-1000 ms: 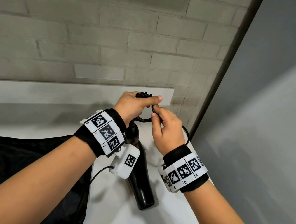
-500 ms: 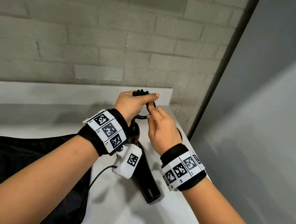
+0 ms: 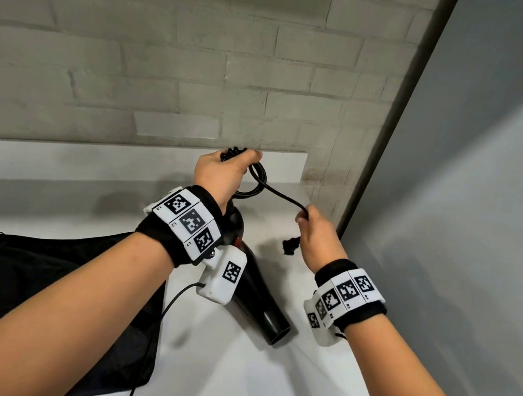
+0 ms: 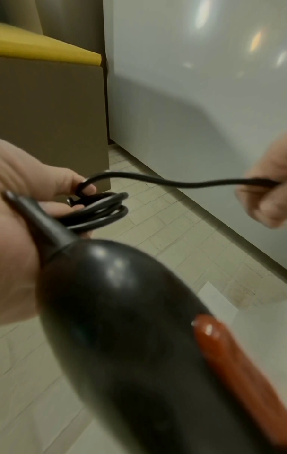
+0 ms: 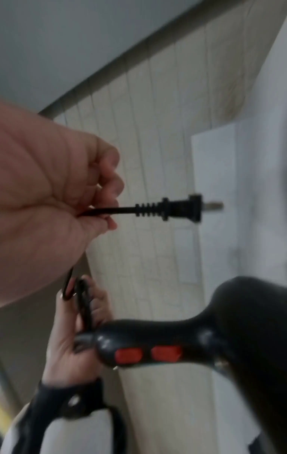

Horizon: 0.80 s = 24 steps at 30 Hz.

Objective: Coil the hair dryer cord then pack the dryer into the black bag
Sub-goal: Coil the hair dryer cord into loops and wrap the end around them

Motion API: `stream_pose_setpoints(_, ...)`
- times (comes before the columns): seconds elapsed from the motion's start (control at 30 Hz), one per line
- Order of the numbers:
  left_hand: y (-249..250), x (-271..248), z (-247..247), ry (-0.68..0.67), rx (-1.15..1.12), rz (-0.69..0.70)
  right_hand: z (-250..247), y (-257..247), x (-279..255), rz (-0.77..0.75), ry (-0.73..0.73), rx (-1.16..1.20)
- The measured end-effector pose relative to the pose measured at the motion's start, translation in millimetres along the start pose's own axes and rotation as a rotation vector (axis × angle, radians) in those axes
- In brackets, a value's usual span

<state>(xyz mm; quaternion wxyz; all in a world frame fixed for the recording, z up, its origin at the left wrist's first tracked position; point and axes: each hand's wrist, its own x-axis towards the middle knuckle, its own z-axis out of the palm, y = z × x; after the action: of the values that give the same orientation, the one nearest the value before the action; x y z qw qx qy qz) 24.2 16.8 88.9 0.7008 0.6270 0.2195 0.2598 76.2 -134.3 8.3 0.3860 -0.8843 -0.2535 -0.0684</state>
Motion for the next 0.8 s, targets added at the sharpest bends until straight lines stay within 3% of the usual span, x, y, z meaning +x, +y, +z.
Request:
stream_pose_setpoints(0.2, -2.7, -4.7, 3.2, -0.020, 0.003, -0.012, 15.4, 36.7, -7.4, 0.195, -0.114, -0.005)
stream_pose_setpoints(0.33, -1.7, -6.9, 6.7, -0.024, -0.009, -0.019, 13.6, 30.1, -8.2, 0.191, -0.052, 0.035)
stream_pose_setpoints(0.43, -2.3, -5.5, 6.4, -0.005, -0.038, -0.046, -0.1, 7.0, -5.2, 0.105, 0.188, 0.249)
stream_pose_setpoints(0.53, -3.0, -5.2, 7.0, -0.012, -0.050, -0.050, -16.8, -23.4, -6.7, -0.100, 0.394, 0.510)
stream_pose_setpoints(0.63, -3.8, -6.0, 9.6, -0.018, -0.047, -0.045, -22.7, -51.2, -12.3, -0.260, 0.376, 0.678)
stream_pose_setpoints(0.8, -3.1, -7.7, 10.1, -0.010, -0.050, -0.042, -11.9, -63.8, -8.0, -0.298, 0.324, 0.559)
